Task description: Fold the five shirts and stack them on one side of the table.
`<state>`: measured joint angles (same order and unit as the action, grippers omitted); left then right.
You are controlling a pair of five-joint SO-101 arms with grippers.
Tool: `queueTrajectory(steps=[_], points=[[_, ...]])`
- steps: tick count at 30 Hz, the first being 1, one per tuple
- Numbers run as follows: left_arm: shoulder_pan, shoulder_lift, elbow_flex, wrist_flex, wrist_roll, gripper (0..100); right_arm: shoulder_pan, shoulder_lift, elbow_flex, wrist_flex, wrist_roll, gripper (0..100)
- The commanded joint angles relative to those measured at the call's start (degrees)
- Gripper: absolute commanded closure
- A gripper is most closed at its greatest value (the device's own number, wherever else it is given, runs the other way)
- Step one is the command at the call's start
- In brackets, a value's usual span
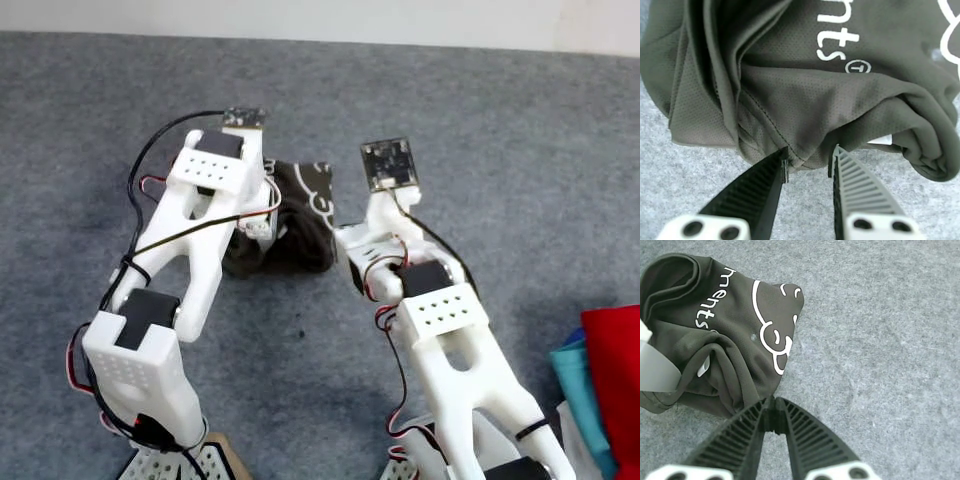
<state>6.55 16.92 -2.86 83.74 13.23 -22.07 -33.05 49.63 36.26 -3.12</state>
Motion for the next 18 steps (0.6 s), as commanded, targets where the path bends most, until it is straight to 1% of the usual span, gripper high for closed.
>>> queueTrajectory(steps=[1,5,7,9,10,11,18], points=[[0.8,-2.8,1.6,-2.3,-0.7,85,0.4,-2.2,-0.1,-1.2,0.8,98.9],[-0.2,-3.3,7.9,-7.2,-0.7,85,0.4,-2.1,-0.1,-1.2,0.8,98.9],[-1.0,-3.4,8.7,-7.6,-0.7,90,0.4,-2.1,-0.1,-1.2,0.8,98.9],[-2.2,-3.4,8.6,-7.7,-0.7,98,0.3,-2.1,-0.1,-1.2,0.8,98.9],[-2.9,-3.4,8.6,-7.7,-0.7,100,0.3,-2.1,-0.1,-1.2,0.8,98.9],[-3.5,-3.4,8.6,-7.7,-0.7,99,0.3,-2.1,-0.1,-1.2,0.8,98.9],[-6.0,-3.5,7.5,-7.4,-0.6,99,0.3,-2.0,0.0,-1.2,0.8,98.9]])
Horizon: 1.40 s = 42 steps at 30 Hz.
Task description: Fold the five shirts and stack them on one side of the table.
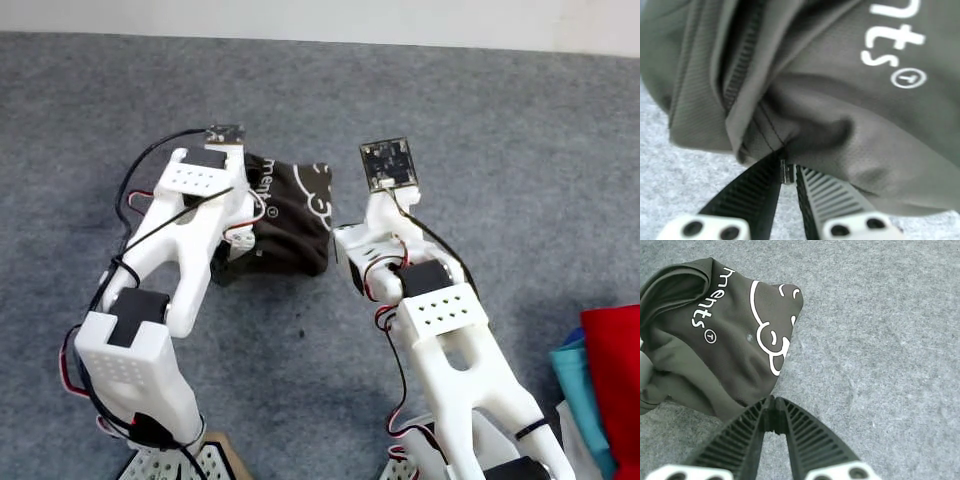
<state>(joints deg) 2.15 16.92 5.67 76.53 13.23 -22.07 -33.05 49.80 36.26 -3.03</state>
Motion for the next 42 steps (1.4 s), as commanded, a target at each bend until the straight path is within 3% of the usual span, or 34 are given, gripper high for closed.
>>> queueTrajectory(steps=[1,10,18,26,34,42], points=[[-2.2,-3.5,-1.4,-0.2,-0.6,99,0.3,-2.0,-0.2,-1.2,0.7,98.9],[-6.7,-3.6,-6.0,0.7,-1.2,99,0.3,-1.9,0.3,-3.2,0.6,98.9],[-10.0,-10.2,-11.7,7.6,-20.7,99,0.2,-1.9,0.7,-3.2,0.6,98.9],[-9.3,-9.5,-11.0,14.5,-33.9,95,-0.4,-1.9,0.7,-3.2,0.6,98.9],[-13.6,-1.6,-9.7,14.9,-41.2,90,-0.4,-1.9,0.7,-3.2,0.6,98.9],[-15.1,-10.0,-13.7,21.1,-47.9,85,-0.4,-1.9,0.7,-3.2,0.6,98.9]])
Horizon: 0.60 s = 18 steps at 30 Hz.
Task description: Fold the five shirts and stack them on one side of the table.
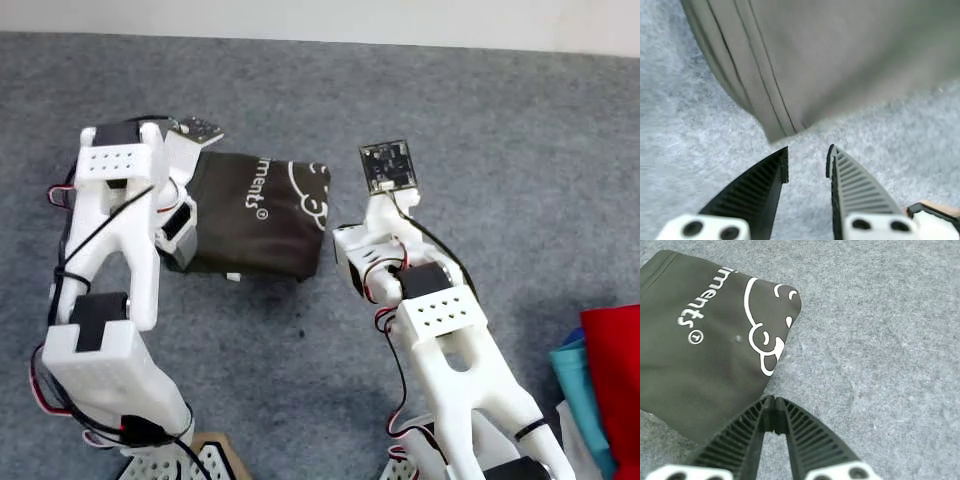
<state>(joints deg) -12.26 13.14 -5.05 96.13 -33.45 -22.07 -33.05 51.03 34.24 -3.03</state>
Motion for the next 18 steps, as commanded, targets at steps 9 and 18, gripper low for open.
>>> queueTrajectory(steps=[9,18], points=[[2.2,-10.9,-8.1,-4.9,15.2,85,-0.4,-1.9,-0.5,-1.2,0.6,98.9],[10.2,-1.6,-1.5,-15.3,24.3,85,-1.0,-1.9,-0.4,-1.2,0.6,98.9]])
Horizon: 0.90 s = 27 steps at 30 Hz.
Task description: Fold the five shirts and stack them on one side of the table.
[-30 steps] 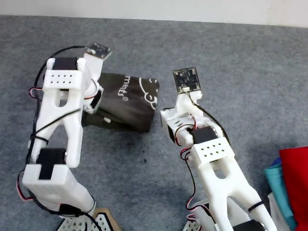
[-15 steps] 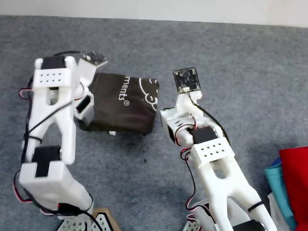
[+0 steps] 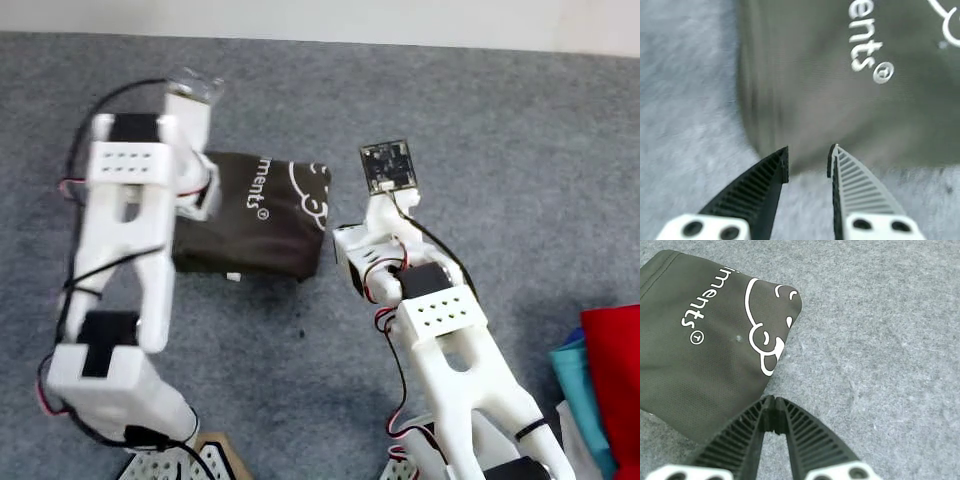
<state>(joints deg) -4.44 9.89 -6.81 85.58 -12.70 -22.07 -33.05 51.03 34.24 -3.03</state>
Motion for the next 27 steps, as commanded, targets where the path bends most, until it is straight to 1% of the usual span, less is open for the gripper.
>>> queueTrajectory(steps=[1,3,7,9,13,21,23,25,27], points=[[2.9,3.2,0.3,-6.5,5.2,85,-1.3,-1.9,-0.4,-1.2,0.6,98.9],[3.7,6.7,0.3,-8.0,7.1,87,-1.4,-1.9,-0.3,-1.2,0.6,98.9],[4.8,13.3,0.5,-7.5,7.4,100,-1.5,-1.9,-0.3,-1.3,0.6,98.9],[4.8,15.8,0.0,-4.4,7.4,98,-1.6,-1.9,0.1,-2.6,0.5,98.9],[4.8,17.2,0.5,0.4,7.4,99,-1.6,-1.9,2.8,-6.8,-1.5,98.9],[4.3,17.1,1.5,0.6,7.4,99,-1.6,-1.9,2.9,-6.9,-1.8,98.9],[3.2,16.7,1.0,0.6,7.7,99,-2.1,-1.8,2.9,-6.9,-3.1,98.8],[2.1,16.7,-1.3,0.8,10.9,99,-2.5,-1.8,2.6,-6.9,-5.5,95.3],[0.6,16.7,-4.6,1.1,13.5,99,-2.7,-1.5,2.5,-6.9,-8.6,88.5]])
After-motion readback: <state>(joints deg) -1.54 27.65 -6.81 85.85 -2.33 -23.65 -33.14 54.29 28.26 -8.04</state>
